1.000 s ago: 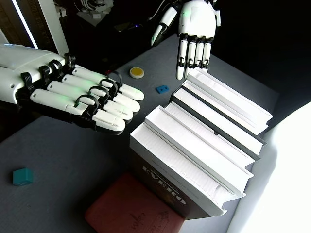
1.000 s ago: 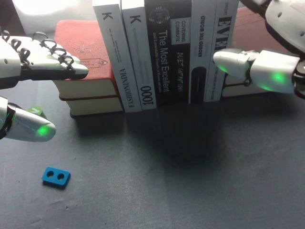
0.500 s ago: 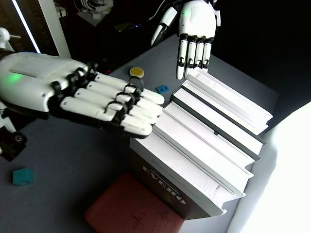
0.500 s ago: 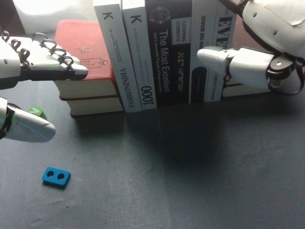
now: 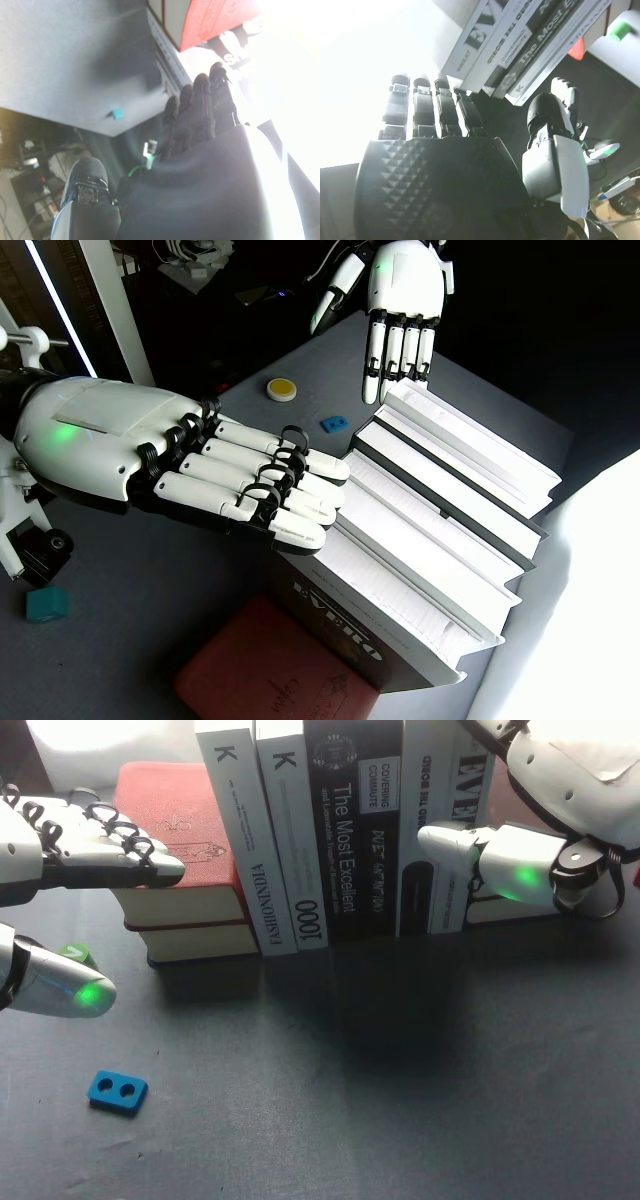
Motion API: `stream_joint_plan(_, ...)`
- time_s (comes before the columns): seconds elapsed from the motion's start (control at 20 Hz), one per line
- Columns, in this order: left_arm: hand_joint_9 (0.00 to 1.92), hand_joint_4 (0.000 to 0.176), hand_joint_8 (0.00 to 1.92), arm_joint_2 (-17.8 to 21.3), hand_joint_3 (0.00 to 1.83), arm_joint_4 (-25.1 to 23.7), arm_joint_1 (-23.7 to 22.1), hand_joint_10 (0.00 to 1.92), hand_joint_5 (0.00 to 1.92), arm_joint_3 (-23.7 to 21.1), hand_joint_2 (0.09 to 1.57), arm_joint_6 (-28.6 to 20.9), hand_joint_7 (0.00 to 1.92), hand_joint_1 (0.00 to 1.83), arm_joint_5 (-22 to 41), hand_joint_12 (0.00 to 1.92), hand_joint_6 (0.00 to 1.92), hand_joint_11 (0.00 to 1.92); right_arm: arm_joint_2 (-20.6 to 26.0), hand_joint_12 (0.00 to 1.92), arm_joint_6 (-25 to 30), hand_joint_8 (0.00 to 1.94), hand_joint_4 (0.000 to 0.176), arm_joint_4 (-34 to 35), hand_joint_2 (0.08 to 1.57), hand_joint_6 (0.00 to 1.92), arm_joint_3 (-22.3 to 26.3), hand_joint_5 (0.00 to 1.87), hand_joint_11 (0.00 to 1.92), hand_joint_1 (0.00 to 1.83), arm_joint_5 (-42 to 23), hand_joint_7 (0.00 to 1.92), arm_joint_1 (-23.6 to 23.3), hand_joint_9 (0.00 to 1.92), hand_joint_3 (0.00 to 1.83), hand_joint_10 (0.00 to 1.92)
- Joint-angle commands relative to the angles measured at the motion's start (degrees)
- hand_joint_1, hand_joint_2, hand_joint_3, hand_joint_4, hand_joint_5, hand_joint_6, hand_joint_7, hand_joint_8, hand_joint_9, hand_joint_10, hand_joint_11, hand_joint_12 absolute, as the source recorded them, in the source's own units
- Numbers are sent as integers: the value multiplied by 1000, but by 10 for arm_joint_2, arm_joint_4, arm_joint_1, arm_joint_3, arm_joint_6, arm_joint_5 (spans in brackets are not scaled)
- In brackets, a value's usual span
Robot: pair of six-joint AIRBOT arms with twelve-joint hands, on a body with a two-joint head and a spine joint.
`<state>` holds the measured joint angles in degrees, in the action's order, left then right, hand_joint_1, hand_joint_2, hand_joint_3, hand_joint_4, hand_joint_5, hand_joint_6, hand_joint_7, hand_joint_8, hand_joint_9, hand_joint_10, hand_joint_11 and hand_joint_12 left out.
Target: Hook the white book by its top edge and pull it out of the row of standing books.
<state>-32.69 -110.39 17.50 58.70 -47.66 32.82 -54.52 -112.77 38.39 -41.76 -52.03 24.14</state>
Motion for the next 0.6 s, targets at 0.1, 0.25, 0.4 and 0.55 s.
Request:
stream_joint_plan(0.1,0,0,0,2,14,29,-6,0,16,4,1156,-1,3,0,-13,0,0,0,1,0,3,5,0,-29,1215,7,0,37,0,0,-41,25,-1,7,2,3)
stream_joint_plan(0.25,0,0,1,2,9,29,-6,0,16,3,1149,-1,4,0,-13,2,1,4,3,0,-5,3,0,-29,1220,2,4,28,0,0,-42,23,4,3,4,1)
stream_joint_plan(0.4,0,0,3,2,9,29,-6,0,18,2,1150,-1,10,0,-13,0,2,1,14,0,-13,0,0,-29,1221,0,21,20,0,0,-45,9,8,0,4,0)
stream_joint_plan(0.55,0,0,3,2,9,29,-6,0,19,4,1153,-1,12,0,-13,0,4,0,33,0,-23,2,0,-27,1223,1,48,18,0,0,-45,12,16,0,4,0)
